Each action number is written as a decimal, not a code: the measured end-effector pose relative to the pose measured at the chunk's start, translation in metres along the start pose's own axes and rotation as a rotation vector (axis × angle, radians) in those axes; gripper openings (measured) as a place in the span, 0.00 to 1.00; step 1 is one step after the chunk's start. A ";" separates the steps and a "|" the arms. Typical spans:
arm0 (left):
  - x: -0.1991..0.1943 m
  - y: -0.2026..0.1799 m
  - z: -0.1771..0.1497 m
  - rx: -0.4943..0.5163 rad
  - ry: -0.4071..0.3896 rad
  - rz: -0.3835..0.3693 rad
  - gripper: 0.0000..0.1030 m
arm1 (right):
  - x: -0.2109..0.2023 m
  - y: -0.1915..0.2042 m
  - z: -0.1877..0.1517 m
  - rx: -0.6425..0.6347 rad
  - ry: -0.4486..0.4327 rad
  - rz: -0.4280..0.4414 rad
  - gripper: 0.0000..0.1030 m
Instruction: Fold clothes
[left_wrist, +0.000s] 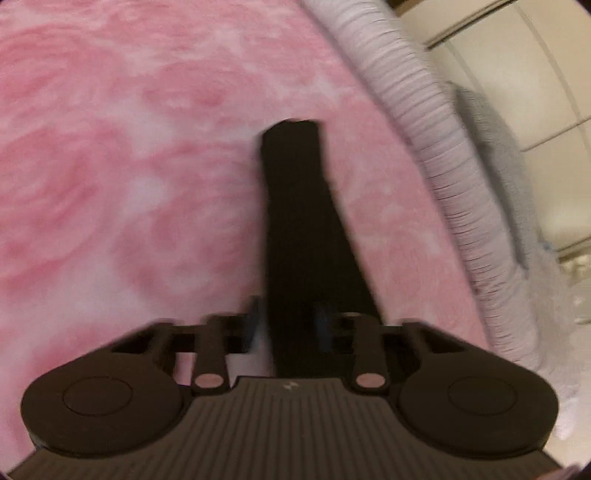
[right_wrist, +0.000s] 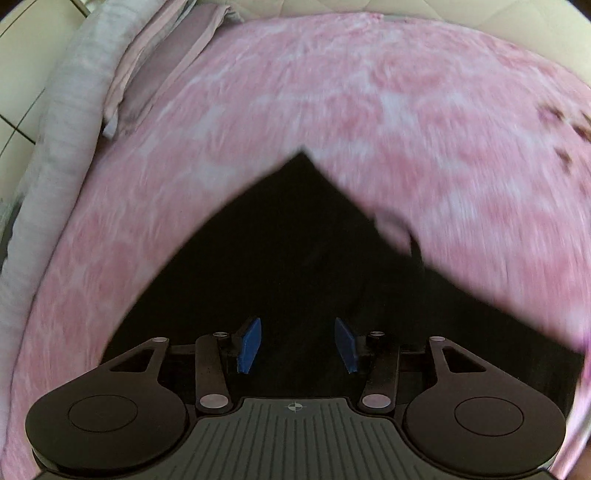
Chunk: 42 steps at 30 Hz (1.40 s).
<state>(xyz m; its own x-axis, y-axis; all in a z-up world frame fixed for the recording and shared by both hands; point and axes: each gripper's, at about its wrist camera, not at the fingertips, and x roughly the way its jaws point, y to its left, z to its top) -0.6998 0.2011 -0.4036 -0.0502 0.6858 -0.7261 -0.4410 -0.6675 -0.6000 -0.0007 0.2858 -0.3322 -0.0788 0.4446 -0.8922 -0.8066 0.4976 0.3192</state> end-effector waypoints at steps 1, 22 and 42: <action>0.004 -0.015 0.004 0.054 0.005 -0.021 0.01 | -0.002 0.003 -0.013 0.006 0.012 -0.006 0.47; 0.013 -0.029 0.049 0.076 0.122 -0.064 0.35 | -0.010 0.068 -0.098 -0.002 0.036 -0.024 0.47; 0.142 -0.176 0.045 0.426 0.251 0.302 0.46 | 0.007 0.045 -0.047 -0.037 -0.044 -0.107 0.47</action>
<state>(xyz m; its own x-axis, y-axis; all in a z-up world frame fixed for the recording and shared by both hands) -0.6693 0.4290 -0.3865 -0.0384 0.3585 -0.9327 -0.7649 -0.6112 -0.2034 -0.0650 0.2766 -0.3389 0.0341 0.4230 -0.9055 -0.8301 0.5166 0.2101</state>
